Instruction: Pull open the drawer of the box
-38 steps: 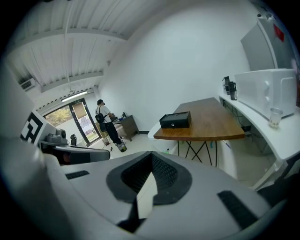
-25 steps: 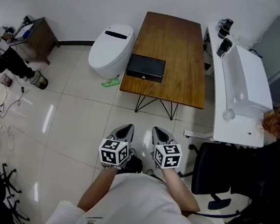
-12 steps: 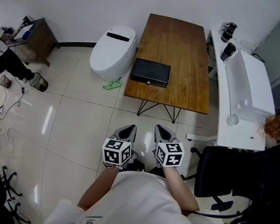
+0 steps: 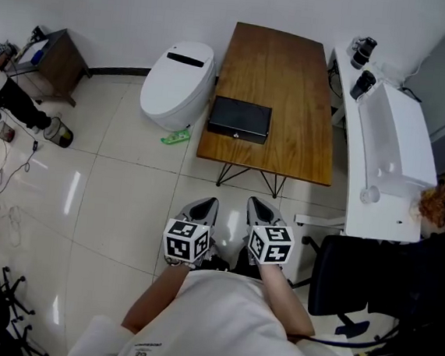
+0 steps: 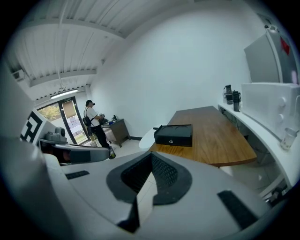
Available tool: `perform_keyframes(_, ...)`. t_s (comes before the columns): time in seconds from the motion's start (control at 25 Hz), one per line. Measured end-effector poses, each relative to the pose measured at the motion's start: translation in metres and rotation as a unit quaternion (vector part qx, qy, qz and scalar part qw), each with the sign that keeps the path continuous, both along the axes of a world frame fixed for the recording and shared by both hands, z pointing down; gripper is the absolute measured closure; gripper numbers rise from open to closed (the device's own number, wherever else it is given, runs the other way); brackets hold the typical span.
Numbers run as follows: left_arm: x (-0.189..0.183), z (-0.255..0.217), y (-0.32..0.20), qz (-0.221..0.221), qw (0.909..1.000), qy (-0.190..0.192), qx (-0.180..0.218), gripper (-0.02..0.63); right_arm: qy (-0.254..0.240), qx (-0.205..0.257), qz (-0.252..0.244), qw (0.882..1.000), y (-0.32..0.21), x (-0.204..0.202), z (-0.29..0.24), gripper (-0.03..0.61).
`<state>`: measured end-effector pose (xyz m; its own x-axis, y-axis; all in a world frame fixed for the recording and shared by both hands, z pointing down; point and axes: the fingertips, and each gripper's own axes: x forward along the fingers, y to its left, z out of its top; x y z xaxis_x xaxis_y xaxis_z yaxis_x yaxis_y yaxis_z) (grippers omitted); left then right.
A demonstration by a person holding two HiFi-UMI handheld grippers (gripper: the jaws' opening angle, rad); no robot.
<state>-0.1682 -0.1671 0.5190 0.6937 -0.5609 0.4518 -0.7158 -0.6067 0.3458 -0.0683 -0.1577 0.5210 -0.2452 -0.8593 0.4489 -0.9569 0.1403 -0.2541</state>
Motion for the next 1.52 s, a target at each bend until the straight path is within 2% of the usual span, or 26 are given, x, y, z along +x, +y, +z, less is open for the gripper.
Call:
perform_keyframes(0.24,0.011,0.006,-0.026,-0.012,0.9999,-0.007,-0.001,0.612,-0.001,-0.003,-0.016,1.000,-0.025,0.007,0.003,0.591)
perform_keyframes(0.48,0.027,0.019,-0.055,-0.013,0.9993,-0.035,0.000,0.612,-0.004,-0.006,-0.029,1.000,-0.058,0.019,0.005,0.591)
perform_keyframes(1.12,0.063,0.070,-0.133,-0.036,0.9949,-0.083,-0.044,0.611,-0.002,-0.021,-0.073,0.997,-0.142,0.050,0.011,0.591)
perform_keyframes(1.52,0.086,0.095,-0.168,-0.047,0.9927,-0.097,-0.055,0.609,-0.006,-0.038,-0.070,0.997,-0.170,0.086,0.023,0.591)
